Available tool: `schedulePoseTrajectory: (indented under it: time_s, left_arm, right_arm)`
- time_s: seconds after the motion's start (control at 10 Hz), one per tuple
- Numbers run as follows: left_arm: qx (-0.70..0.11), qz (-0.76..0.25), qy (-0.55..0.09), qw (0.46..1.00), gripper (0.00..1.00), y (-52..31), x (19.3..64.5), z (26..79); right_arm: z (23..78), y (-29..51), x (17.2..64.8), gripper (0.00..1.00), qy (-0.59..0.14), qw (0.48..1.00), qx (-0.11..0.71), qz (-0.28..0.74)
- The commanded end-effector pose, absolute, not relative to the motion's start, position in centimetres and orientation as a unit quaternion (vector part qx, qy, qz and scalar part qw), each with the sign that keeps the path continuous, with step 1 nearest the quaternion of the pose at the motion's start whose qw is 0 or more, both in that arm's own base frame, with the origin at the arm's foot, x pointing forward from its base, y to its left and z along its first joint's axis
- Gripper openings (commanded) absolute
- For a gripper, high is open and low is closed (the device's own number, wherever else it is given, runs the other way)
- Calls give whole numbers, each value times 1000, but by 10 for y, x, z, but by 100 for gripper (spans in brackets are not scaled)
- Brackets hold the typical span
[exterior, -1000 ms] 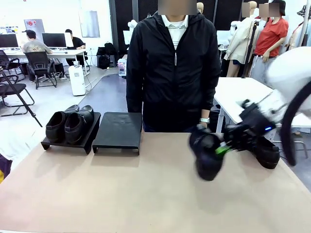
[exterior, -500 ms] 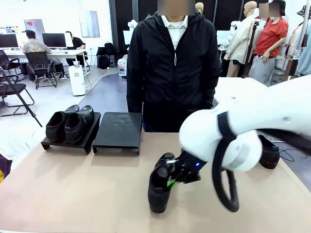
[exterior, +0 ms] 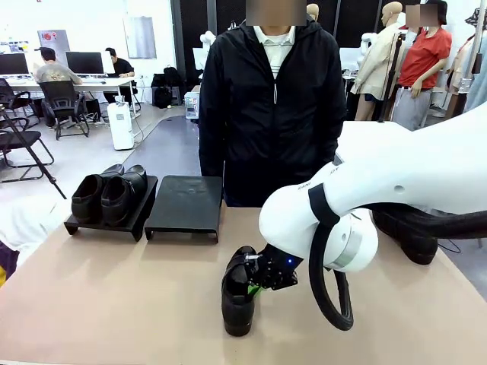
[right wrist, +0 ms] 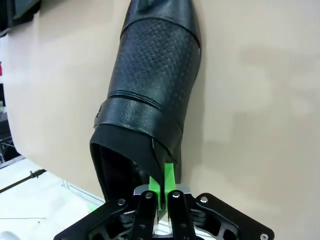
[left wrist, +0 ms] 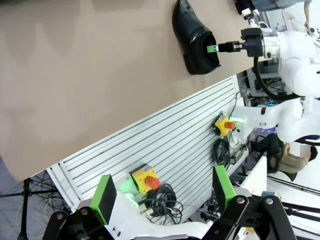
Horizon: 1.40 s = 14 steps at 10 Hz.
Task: Organize the shoes by placing them on the stand.
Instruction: Pick up one Shoe and place it in the middle of the table.
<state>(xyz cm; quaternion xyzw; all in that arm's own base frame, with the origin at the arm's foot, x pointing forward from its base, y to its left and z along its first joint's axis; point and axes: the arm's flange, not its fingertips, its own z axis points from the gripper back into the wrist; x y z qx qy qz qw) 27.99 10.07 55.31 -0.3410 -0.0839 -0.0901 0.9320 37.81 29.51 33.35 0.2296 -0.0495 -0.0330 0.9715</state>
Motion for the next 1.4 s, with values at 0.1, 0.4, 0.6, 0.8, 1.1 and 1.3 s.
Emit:
schedulePoseTrajectory:
  time_s: [0.1, 0.4, 0.6, 0.8, 1.1, 1.3]
  left_arm:
    - [-351, -99, -87, 927, 100, 102, 279, 554]
    - [-351, -99, -87, 927, 100, 102, 279, 554]
    - [-351, -99, -87, 927, 100, 102, 279, 554]
    - [-351, -99, -87, 927, 100, 102, 279, 554]
    - [-351, -99, -87, 927, 100, 102, 279, 554]
    - [-351, -99, -87, 927, 100, 102, 279, 554]
  right_arm:
    - [327, 291, 381, 100, -41, 971, 237, -6]
    - [344, 281, 375, 100, -57, 971, 231, 5]
    - [375, 253, 370, 100, -82, 967, 242, -3]
    - [411, 208, 368, 100, -53, 980, 190, -19]
    - [474, 70, 333, 100, -16, 977, 211, -30]
    - [490, -11, 295, 100, -77, 935, 337, -78]
